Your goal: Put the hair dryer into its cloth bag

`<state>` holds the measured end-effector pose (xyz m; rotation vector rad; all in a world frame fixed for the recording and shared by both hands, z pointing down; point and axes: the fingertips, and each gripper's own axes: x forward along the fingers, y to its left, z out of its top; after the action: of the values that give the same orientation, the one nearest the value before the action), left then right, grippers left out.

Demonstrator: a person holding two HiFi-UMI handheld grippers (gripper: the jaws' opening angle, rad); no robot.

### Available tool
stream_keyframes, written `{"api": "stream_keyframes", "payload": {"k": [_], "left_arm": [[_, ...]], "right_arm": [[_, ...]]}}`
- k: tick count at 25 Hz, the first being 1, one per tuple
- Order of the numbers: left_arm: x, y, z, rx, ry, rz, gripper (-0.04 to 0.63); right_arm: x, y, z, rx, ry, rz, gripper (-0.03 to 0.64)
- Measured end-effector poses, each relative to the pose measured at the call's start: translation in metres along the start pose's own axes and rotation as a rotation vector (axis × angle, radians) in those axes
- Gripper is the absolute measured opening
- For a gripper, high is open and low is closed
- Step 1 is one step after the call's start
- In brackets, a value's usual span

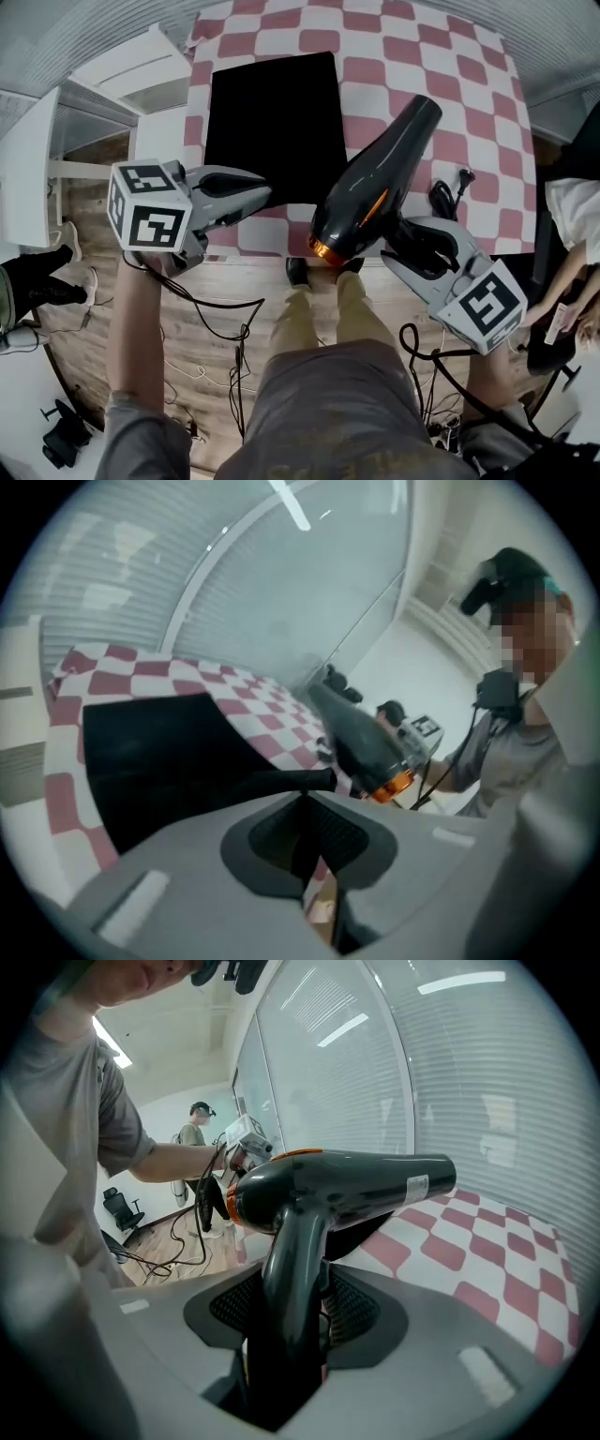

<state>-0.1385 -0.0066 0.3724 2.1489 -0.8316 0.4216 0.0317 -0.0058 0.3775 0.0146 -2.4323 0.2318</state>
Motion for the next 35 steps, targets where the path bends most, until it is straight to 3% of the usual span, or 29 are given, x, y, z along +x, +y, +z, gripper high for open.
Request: {"api": "stream_keyframes", "payload": {"k": [2, 6, 8, 11, 14, 21, 35], "left_arm": [[0.007, 0.002, -0.008, 0.005, 0.032, 0.014, 0.018], [-0.001, 0.000, 0.009, -0.077, -0.080, -0.035, 0.015], [0.001, 0.005, 0.006, -0.090, -0.069, -0.024, 0.015], [0.000, 0.007, 0.010, -0.063, -0.055, 0.006, 0.015], [-0.004, 0.007, 0.024, -0.072, -0.107, -0.011, 0.015], [-0.007, 0.007, 0.050, -0.020, -0.145, 0.078, 0.014], [-0.004, 0.011, 0.096, 0.007, -0.197, 0.143, 0.012]], "right_arm": [[0.001, 0.001, -0.002, -0.006, 0.010, 0.003, 0.218], [0.003, 0.000, -0.001, -0.014, 0.005, 0.012, 0.218], [0.002, 0.001, -0.003, -0.012, 0.011, 0.016, 0.218], [0.003, 0.001, -0.005, -0.016, 0.022, 0.026, 0.218], [0.004, -0.001, -0.006, -0.025, 0.023, 0.035, 0.218], [0.000, 0.006, -0.011, -0.067, 0.036, 0.074, 0.218], [-0.010, 0.060, -0.034, -0.264, 0.101, 0.371, 0.218]]}}
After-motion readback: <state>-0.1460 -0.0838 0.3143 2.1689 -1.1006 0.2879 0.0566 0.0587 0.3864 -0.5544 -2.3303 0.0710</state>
